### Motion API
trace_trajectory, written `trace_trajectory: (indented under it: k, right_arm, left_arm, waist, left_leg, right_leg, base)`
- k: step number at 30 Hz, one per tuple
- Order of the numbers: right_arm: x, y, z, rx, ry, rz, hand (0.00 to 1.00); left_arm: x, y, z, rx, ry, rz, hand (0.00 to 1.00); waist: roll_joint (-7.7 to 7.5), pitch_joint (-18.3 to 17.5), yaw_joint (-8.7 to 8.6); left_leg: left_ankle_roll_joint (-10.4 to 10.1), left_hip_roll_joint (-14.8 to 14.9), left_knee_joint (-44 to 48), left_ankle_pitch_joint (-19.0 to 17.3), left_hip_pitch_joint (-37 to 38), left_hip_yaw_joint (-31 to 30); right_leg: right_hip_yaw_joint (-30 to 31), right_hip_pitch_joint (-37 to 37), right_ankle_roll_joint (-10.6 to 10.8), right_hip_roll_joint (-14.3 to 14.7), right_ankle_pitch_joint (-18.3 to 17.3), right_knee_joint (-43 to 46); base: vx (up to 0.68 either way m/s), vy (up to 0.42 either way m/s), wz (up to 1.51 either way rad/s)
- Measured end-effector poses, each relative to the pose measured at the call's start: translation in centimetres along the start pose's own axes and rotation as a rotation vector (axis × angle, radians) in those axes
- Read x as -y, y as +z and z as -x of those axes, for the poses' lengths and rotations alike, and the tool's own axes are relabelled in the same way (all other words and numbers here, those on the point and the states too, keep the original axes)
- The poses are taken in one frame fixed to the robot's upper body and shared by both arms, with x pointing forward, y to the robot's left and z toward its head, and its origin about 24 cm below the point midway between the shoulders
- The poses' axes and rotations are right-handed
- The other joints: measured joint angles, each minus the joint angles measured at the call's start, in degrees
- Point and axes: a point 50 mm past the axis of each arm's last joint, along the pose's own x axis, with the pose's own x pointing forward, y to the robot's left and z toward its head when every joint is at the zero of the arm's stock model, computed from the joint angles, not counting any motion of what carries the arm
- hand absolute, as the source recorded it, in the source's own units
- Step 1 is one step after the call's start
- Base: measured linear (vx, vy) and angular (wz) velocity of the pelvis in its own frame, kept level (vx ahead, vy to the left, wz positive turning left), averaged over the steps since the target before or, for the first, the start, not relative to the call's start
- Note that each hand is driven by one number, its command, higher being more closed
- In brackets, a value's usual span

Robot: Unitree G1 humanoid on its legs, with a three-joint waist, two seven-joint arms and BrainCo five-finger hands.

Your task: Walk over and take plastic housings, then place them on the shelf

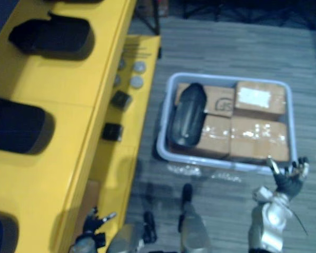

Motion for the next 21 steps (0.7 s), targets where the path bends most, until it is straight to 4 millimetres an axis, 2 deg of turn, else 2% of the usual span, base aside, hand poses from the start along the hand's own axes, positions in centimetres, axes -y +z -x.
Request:
trace_trajectory:
  k: [3, 7, 12, 17, 21]
  right_arm:
    - [-2.0, 2.2, -2.5, 0.038, -0.013, -0.032, 0.0]
    - [-3.8, 4.1, -4.9, 0.034, -0.015, -0.021, 0.0]
    - [-4.6, 4.6, -6.5, -0.029, -0.031, 0.029, 0.0]
    - [-3.7, 4.0, -7.4, -0.122, -0.142, 0.102, 0.0]
    - [-3.5, 3.5, -7.6, -0.173, -0.153, 0.126, 0.0]
  left_arm:
    - [0.1, -0.2, 0.0, -0.021, 0.004, 0.034, 0.0]
    - [0.3, -0.4, 0.1, -0.033, -0.001, 0.055, 0.0]
    - [0.5, -1.4, 0.3, -0.087, -0.031, 0.041, 0.0]
    - [0.5, -2.2, 0.6, -0.12, -0.05, 0.034, 0.0]
    - [0.5, -2.9, 0.7, -0.176, -0.064, 0.072, 0.0]
  waist:
    - [-0.16, 1.1, 2.05]
    - [0.18, 1.9, 3.6]
    - [1.31, 2.6, 3.93]
    - [1.84, 2.9, 3.98]
    - [2.25, 3.1, 3.96]
  left_leg:
    - [0.8, -1.4, 0.0, 0.7, -1.3, -2.0]
    - [1.4, -2.6, 0.1, 1.6, -3.1, -3.8]
    - [2.1, -3.8, 0.1, 2.3, -3.3, -5.3]
    - [2.7, -5.0, 0.1, 2.8, -3.2, -6.4]
    - [3.0, -5.7, 0.0, 3.3, -3.2, -6.7]
  right_leg:
    - [-2.0, -0.3, 0.1, -1.2, 0.1, 0.3]
    - [-3.1, -1.9, 0.2, -2.6, -0.1, 1.8]
    - [-4.4, -3.3, 0.9, -4.6, -2.4, 6.3]
    - [-4.8, -4.3, 1.4, -6.6, -4.2, 10.2]
    - [-5.3, -4.5, 1.6, -7.6, -4.6, 11.5]
  base:
    - [-0.04, 0.075, 0.38]
    - [-0.05, 0.106, 0.28]
    - [-0.05, 0.065, 0.2]
    - [-0.06, 0.041, 0.14]
    - [-0.05, 0.02, 0.1]
